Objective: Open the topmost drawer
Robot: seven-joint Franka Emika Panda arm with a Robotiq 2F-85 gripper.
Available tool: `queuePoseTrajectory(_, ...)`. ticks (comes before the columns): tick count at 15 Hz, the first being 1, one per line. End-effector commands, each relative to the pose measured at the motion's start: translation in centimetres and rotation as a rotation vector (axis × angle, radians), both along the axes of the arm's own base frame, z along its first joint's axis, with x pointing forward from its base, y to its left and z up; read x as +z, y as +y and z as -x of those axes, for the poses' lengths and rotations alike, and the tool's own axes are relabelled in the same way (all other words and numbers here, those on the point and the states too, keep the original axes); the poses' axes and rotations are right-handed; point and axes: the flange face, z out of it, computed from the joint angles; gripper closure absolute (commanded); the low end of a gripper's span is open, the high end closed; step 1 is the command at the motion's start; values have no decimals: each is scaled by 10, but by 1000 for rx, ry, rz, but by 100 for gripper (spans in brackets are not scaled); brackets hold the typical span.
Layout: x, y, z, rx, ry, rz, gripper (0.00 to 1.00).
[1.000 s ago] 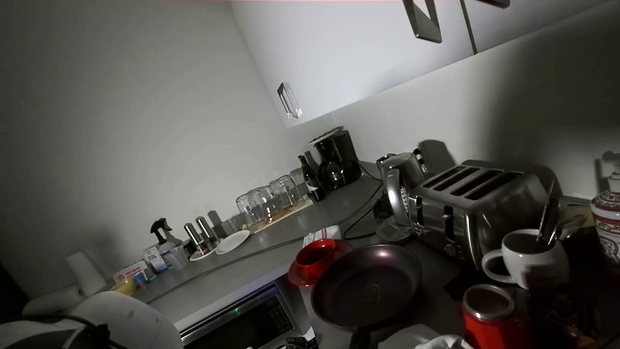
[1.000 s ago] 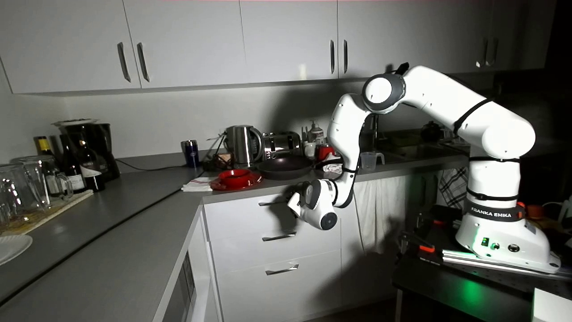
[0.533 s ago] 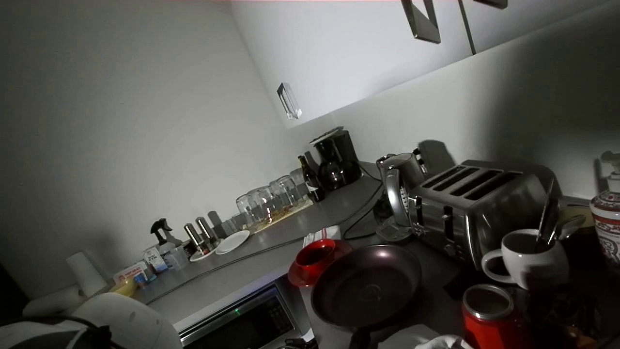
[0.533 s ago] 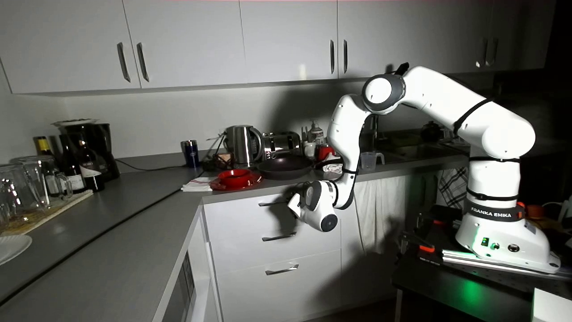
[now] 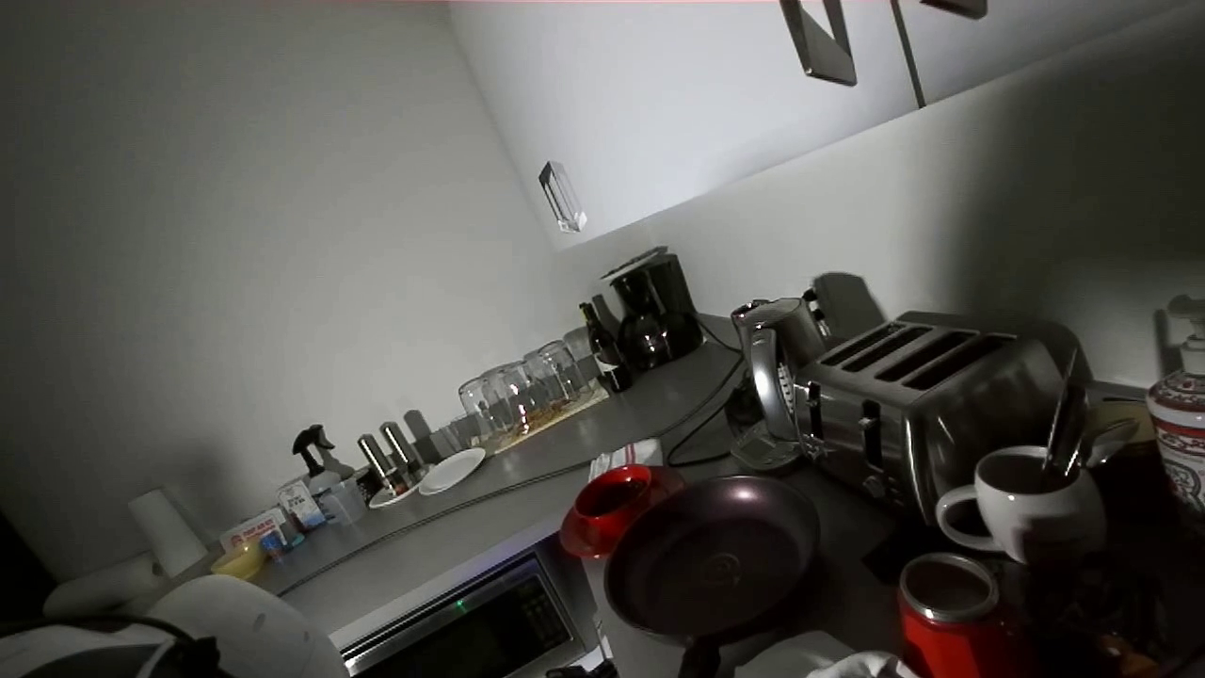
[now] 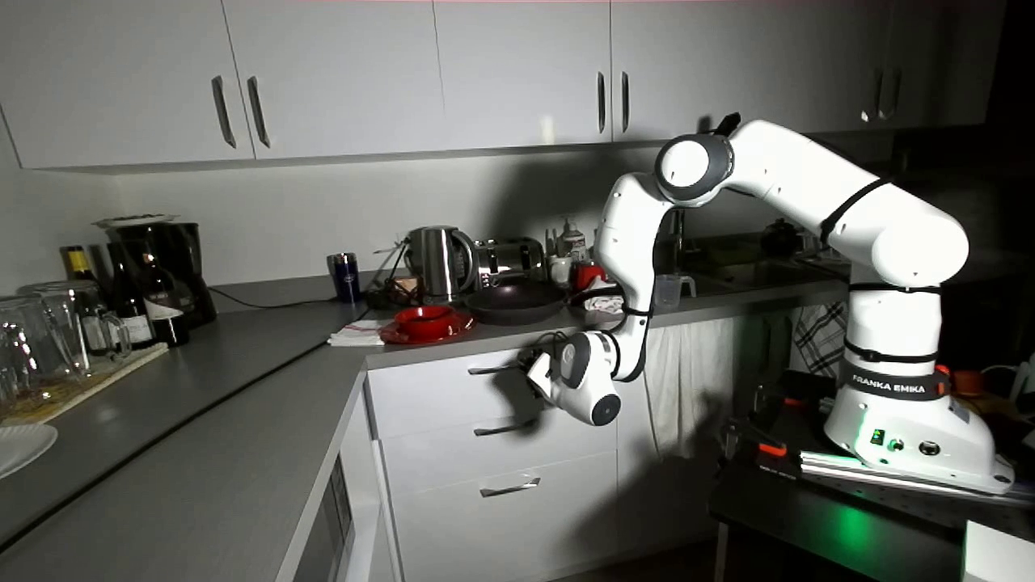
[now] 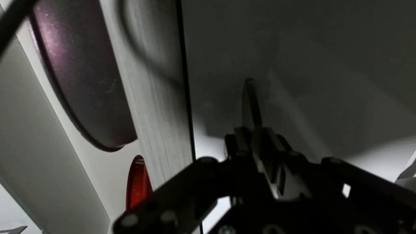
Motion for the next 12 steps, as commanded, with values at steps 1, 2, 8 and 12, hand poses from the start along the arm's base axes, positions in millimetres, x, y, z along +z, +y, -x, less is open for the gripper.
queuePoseTrajectory(1, -31, 31, 60, 113, 53, -93, 92)
queuePoseTrajectory(2, -32, 30, 61, 122, 43, -97, 92)
queuePoseTrajectory(8, -38, 23, 69, 162, -8, -104, 92)
queuePoseTrajectory(12, -42, 18, 73, 199, -38, -107, 92)
